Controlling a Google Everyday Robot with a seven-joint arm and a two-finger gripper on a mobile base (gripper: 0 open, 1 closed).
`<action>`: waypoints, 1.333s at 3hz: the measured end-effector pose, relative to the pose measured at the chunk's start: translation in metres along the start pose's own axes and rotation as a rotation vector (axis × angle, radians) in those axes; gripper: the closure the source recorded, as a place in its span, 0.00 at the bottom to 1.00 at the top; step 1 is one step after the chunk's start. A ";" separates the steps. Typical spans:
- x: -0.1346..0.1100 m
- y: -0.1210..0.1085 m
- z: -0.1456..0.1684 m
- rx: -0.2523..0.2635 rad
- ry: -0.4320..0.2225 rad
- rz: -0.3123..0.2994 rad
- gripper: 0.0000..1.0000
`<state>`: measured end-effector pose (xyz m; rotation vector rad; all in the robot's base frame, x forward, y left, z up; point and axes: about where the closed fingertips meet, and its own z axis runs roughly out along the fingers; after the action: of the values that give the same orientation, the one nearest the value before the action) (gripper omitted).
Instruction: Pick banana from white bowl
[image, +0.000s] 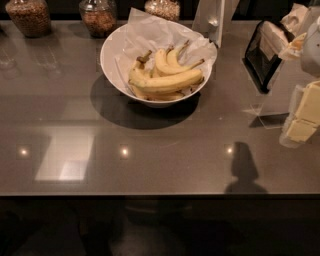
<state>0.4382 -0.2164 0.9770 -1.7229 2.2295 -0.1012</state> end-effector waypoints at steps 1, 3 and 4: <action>0.000 0.000 0.000 0.000 0.000 0.000 0.00; -0.050 -0.016 0.008 0.032 -0.146 -0.081 0.00; -0.086 -0.028 0.020 0.001 -0.216 -0.137 0.00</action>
Offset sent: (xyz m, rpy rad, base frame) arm 0.0188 0.0309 0.0038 0.0984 -0.0806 0.0806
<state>0.4891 -0.1389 0.9828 -1.7928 1.9577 0.0503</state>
